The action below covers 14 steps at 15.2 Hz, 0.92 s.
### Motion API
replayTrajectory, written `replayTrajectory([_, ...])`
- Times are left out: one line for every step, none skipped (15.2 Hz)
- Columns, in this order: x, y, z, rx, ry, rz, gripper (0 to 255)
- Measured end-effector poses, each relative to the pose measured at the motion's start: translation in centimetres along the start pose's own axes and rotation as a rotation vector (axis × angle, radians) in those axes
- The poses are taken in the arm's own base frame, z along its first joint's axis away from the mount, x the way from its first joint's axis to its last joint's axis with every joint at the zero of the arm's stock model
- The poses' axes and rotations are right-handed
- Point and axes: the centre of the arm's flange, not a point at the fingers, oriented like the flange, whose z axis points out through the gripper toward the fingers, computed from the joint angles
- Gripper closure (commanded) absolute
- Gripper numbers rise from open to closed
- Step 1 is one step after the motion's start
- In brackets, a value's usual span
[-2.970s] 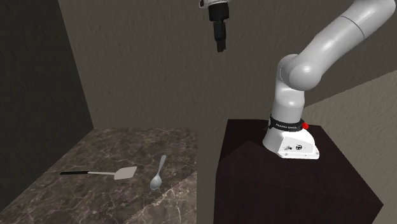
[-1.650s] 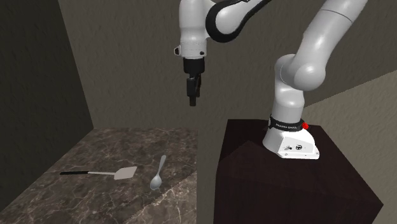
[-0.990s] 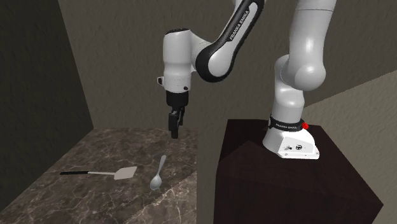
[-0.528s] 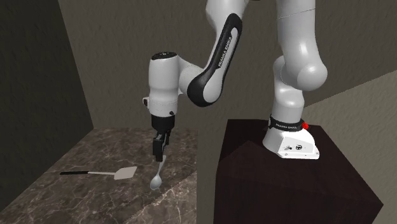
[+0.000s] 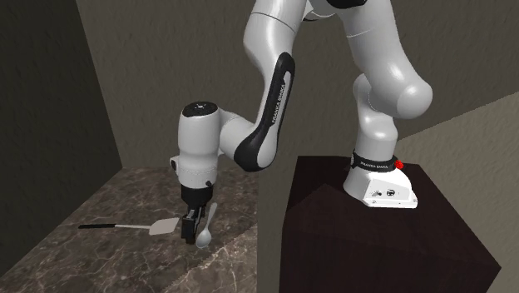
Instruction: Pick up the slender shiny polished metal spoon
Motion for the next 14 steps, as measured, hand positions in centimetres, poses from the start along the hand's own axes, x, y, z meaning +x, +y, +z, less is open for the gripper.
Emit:
replayTrajectory([-0.1,-0.1,0.6,0.0,0.001,-0.001,0])
replayTrajectory([0.0,-0.1,1.2,0.0,0.001,-0.001,0])
replayTrajectory([0.0,-0.2,1.6,0.0,0.002,-0.001,0])
replayTrajectory([-0.1,-0.2,2.2,0.0,0.002,-0.001,0])
replayTrajectory([-0.2,-0.2,2.7,0.0,0.002,-0.001,0])
replayTrajectory([-0.3,-0.2,3.0,0.0,0.002,-0.001,0])
replayTrajectory([-0.4,-0.3,3.3,0.0,0.002,-0.001,255])
replayTrajectory([-0.4,-0.2,3.5,0.0,0.002,-0.001,255])
replayTrajectory([-0.4,-0.2,3.6,0.0,0.002,-0.002,255])
replayTrajectory([-0.5,-0.2,3.6,0.0,0.002,-0.002,255])
replayTrajectory([-0.5,-0.2,3.6,0.0,0.003,-0.002,255])
replayTrajectory([-0.5,-0.2,3.6,0.0,0.003,-0.002,255])
replayTrajectory([-0.5,-0.2,3.6,0.0,0.003,-0.001,255])
replayTrajectory([-0.4,-0.2,3.6,0.0,0.003,-0.001,255])
